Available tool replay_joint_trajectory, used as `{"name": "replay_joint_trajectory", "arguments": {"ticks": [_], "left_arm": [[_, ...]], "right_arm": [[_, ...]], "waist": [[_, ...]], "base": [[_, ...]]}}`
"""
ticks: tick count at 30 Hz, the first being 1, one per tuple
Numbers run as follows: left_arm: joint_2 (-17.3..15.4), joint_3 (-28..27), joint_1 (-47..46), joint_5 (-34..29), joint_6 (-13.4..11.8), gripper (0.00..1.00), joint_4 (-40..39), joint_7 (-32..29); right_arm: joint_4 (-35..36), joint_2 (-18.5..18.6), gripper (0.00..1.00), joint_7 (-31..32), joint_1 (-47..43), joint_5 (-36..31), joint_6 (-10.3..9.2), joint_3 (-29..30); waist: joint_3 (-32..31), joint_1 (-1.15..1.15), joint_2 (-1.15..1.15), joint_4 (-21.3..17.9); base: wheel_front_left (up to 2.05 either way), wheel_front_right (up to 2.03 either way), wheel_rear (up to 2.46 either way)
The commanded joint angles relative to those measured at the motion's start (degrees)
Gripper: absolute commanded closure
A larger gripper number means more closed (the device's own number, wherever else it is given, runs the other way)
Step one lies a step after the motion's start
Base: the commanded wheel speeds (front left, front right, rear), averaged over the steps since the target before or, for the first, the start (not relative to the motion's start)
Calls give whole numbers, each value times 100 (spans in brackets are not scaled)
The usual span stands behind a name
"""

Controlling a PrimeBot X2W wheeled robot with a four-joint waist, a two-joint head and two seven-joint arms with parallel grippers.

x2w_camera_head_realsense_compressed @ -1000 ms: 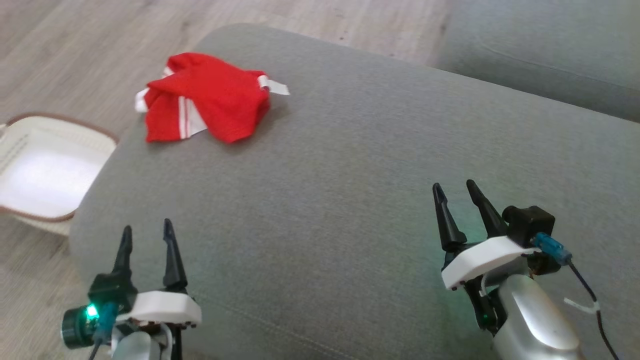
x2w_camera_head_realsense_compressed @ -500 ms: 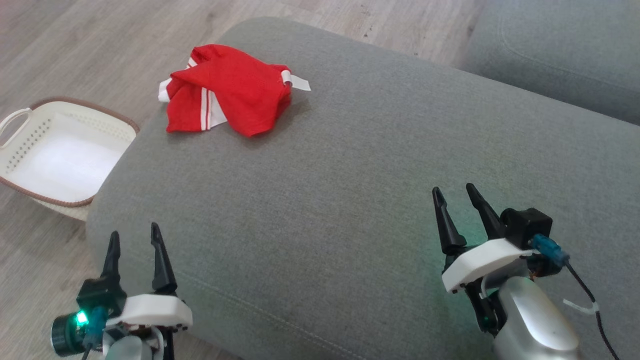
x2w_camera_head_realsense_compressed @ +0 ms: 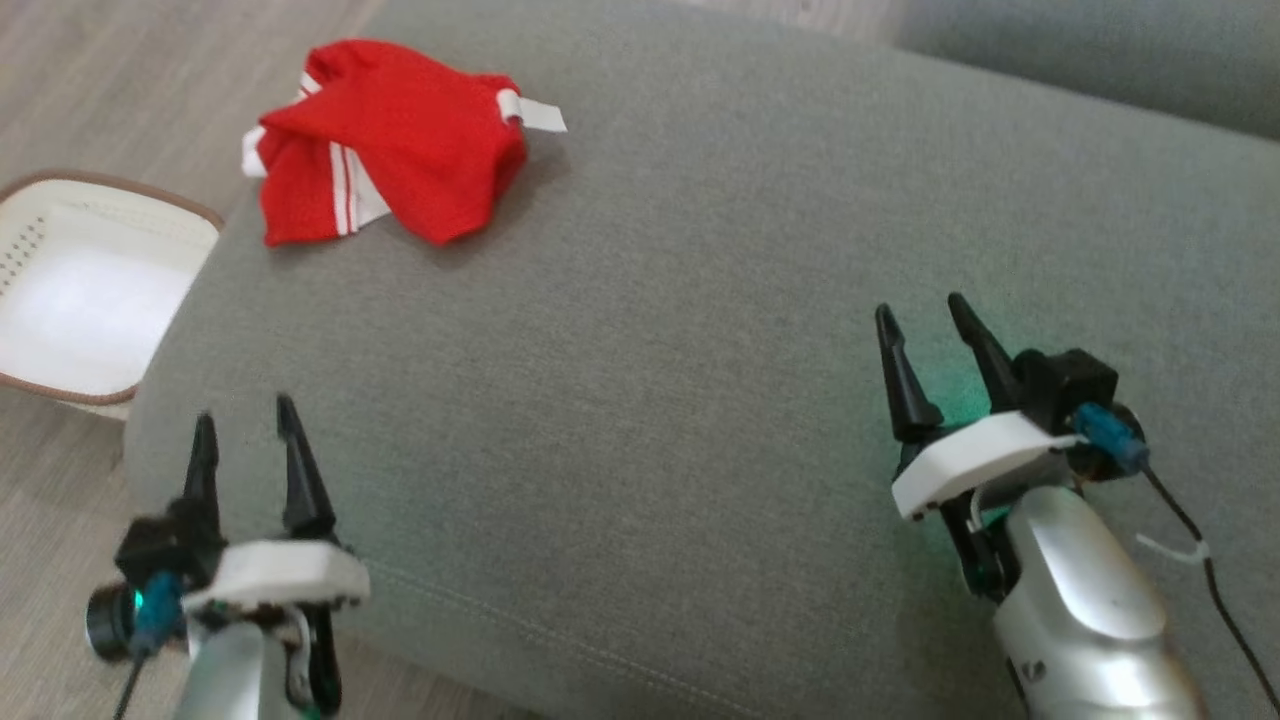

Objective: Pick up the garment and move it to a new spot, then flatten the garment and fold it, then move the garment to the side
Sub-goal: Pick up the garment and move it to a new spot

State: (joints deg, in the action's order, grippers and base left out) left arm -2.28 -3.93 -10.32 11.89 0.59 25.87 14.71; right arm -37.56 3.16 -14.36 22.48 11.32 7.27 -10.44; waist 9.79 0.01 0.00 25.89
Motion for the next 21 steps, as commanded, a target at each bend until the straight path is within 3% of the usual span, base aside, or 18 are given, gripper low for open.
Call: {"name": "replay_joint_trajectory", "arguments": {"ticks": [1,7,13,21], "left_arm": [[-60,-234,-369,26,43,0,-162,29],[-196,-502,-1079,89,349,0,215,29],[-691,-584,-2006,153,594,0,1057,29],[-1485,-504,-3259,416,682,0,2625,14]], "right_arm": [[174,-28,0,-63,257,-73,22,-97],[234,-28,0,-63,524,-235,22,-121],[369,-28,0,-63,795,-313,22,-227],[747,-28,0,-63,1140,-179,22,-671]], "waist": [[232,-1,0,-145],[652,-1,0,-456],[1002,-1,0,-838],[1414,-1,0,-1475]], "base": [[0,0,0],[0,0,0],[0,0,0],[0,0,0]]}}
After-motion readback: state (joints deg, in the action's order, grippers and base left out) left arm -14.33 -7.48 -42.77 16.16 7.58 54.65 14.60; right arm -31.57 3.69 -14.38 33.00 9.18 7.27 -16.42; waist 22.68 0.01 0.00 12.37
